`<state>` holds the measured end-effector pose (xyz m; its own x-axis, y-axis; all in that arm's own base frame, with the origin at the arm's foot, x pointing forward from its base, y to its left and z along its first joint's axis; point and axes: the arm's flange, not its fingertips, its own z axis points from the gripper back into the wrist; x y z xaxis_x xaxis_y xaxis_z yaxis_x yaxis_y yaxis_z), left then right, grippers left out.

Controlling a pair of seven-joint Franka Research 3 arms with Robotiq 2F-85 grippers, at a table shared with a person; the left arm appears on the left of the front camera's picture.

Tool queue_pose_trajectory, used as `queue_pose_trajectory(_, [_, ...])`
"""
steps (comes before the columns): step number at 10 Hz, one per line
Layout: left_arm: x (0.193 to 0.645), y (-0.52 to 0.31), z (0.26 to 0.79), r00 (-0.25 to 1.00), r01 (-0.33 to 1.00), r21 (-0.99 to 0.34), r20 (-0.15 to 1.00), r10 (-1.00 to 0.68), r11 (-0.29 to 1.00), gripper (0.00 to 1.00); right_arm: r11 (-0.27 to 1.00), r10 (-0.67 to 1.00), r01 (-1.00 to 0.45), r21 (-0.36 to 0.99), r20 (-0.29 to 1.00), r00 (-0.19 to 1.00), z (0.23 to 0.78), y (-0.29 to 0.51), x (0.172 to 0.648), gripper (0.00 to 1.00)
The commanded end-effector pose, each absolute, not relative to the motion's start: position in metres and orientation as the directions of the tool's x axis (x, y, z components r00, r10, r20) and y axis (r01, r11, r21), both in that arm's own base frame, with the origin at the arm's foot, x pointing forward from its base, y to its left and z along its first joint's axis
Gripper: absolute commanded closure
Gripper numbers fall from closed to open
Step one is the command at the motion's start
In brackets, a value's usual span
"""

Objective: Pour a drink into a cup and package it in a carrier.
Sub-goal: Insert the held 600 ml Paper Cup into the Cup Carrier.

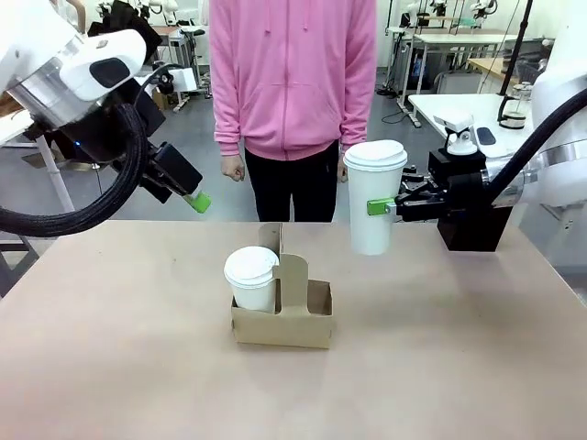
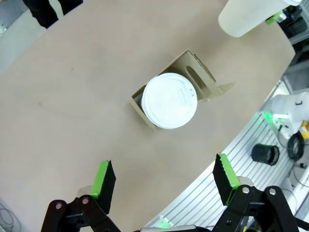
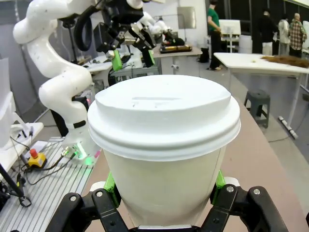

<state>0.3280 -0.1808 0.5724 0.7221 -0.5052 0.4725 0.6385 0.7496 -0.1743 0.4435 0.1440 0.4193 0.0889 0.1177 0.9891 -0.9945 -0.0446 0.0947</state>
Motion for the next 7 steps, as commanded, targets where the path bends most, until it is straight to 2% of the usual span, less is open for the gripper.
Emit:
queue_pose_trajectory(1, [0.33, -0.163, 0.558, 0.667, 0.706, -0.185, 0.498, -0.554, 0.683, 0.0, -0.075, 0.113, -0.993, 0.095, 0.99, 0.086, 0.413, 0.161, 0.446, 0.2])
queue_pose_trajectory(2, [0.329, -0.148, 0.552, 0.637, 0.736, -0.193, 0.522, -0.567, 0.648, 0.0, -0.121, 0.096, -0.989, 0.091, 0.992, 0.08, 0.408, 0.176, 0.446, 0.2])
queue_pose_trajectory(4, [0.321, -0.113, 0.532, 0.555, 0.78, -0.077, 0.542, -0.631, 0.621, 0.0, -0.196, 0.075, -0.978, 0.073, 0.995, 0.059, 0.39, 0.203, 0.447, 0.2])
queue_pose_trajectory(7, [0.319, -0.077, 0.499, 0.457, 0.834, -0.014, 0.578, -0.677, 0.551, 0.0, -0.273, 0.024, -0.961, 0.046, 0.999, 0.04, 0.367, 0.228, 0.437, 0.2])
